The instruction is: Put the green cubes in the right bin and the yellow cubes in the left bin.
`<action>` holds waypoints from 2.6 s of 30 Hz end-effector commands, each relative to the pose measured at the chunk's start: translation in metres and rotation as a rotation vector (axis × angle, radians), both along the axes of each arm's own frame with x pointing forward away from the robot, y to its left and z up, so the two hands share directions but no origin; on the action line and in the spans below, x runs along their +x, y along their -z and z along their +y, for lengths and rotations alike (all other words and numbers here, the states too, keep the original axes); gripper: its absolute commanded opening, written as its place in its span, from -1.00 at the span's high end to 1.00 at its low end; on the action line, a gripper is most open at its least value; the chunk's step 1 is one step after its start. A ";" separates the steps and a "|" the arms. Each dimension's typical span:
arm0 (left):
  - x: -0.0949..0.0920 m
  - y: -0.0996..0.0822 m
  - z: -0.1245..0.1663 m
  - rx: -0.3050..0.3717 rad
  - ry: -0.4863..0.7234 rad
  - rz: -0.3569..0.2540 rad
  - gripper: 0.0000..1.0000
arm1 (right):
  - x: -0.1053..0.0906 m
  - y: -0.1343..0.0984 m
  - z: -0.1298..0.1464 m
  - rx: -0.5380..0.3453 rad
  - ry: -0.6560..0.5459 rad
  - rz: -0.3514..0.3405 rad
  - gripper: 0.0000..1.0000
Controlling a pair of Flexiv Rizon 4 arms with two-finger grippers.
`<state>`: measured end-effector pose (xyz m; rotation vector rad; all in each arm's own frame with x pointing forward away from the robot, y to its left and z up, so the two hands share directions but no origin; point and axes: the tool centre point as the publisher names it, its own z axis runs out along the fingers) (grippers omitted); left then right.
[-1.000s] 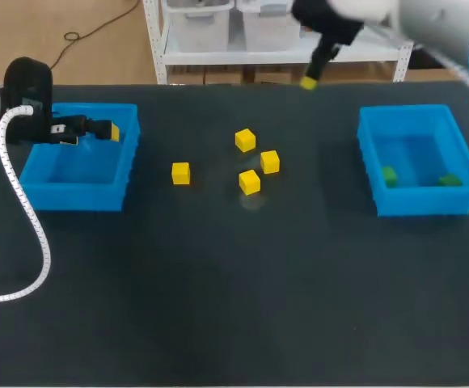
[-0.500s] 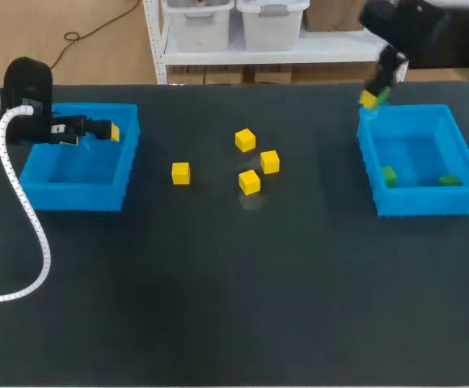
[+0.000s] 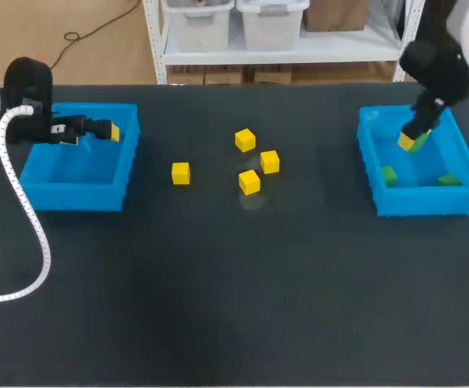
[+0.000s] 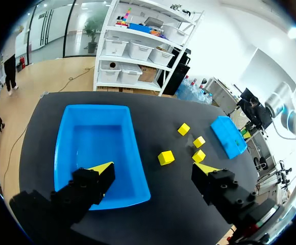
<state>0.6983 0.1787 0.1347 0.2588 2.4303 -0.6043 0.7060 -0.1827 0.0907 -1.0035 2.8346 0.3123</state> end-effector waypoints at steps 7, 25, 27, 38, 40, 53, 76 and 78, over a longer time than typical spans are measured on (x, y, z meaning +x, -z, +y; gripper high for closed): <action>0.001 -0.001 -0.001 0.006 -0.003 0.004 -1.00 | -0.004 0.014 -0.006 0.017 0.150 -0.598 -1.00; 0.001 -0.001 -0.001 0.006 -0.003 0.004 -1.00 | 0.006 0.019 0.001 0.037 0.139 -0.598 -1.00; 0.001 -0.001 -0.001 0.006 -0.003 0.004 -1.00 | 0.006 0.019 0.001 0.037 0.139 -0.598 -1.00; -0.002 0.000 0.005 0.042 -0.026 0.025 -1.00 | 0.006 0.019 0.001 0.037 0.139 -0.598 -1.00; -0.007 0.000 0.014 0.108 -0.045 0.043 -1.00 | 0.006 0.019 0.001 0.037 0.139 -0.598 -1.00; 0.035 -0.017 -0.039 0.257 0.206 0.080 -1.00 | 0.006 0.019 0.001 0.037 0.139 -0.598 -1.00; 0.044 0.057 -0.135 0.426 0.305 0.404 -1.00 | 0.006 0.019 0.001 0.037 0.139 -0.598 -1.00; 0.041 0.063 -0.136 0.454 0.315 0.415 -1.00 | 0.006 0.019 0.001 0.037 0.139 -0.598 -1.00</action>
